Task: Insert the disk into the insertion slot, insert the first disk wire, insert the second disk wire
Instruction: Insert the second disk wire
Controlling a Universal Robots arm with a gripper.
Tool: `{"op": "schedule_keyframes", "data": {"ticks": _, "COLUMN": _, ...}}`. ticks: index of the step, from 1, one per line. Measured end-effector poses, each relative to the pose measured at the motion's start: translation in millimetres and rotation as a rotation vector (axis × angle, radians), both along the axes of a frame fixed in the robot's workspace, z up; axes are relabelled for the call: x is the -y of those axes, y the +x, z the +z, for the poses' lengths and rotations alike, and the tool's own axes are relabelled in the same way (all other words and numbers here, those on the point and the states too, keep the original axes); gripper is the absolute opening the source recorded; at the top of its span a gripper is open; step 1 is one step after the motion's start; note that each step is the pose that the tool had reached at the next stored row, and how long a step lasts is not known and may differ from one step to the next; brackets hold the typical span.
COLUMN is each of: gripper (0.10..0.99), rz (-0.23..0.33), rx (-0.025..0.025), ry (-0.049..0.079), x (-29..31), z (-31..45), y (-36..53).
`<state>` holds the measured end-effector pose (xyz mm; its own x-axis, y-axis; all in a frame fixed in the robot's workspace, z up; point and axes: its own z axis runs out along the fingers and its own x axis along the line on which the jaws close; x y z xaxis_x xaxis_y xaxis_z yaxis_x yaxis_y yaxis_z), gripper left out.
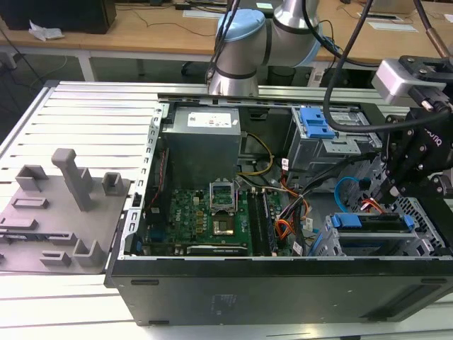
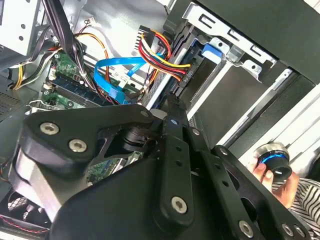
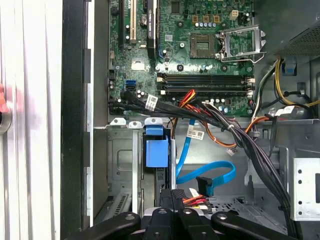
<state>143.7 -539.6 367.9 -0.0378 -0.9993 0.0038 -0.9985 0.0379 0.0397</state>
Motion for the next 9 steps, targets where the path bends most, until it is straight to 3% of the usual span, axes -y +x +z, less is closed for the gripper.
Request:
{"op": "schedule_keyframes", "data": {"ticks": 1, "gripper": 0.114, "rz": 0.0, "rx": 0.0, "ry": 0.0, "x": 0.0, "z": 0.0, "y": 0.0}}
{"op": "schedule_keyframes", "data": {"ticks": 4, "gripper": 0.294, "rz": 0.0, "rx": 0.0, "ry": 0.0, "x": 0.0, "z": 0.0, "y": -0.1}}
{"op": "schedule_keyframes", "data": {"ticks": 5, "gripper": 0.294, "rz": 0.0, "rx": 0.0, "ry": 0.0, "x": 0.0, "z": 0.0, "y": -0.1}}
{"op": "schedule_keyframes", "data": {"ticks": 7, "gripper": 0.42, "rz": 0.0, "rx": 0.0, "ry": 0.0, "x": 0.0, "z": 0.0, "y": -0.1}}
{"op": "schedule_keyframes", "data": {"ticks": 9, "gripper": 0.42, "rz": 0.0, "rx": 0.0, "ry": 0.0, "x": 0.0, "z": 0.0, "y": -0.1}}
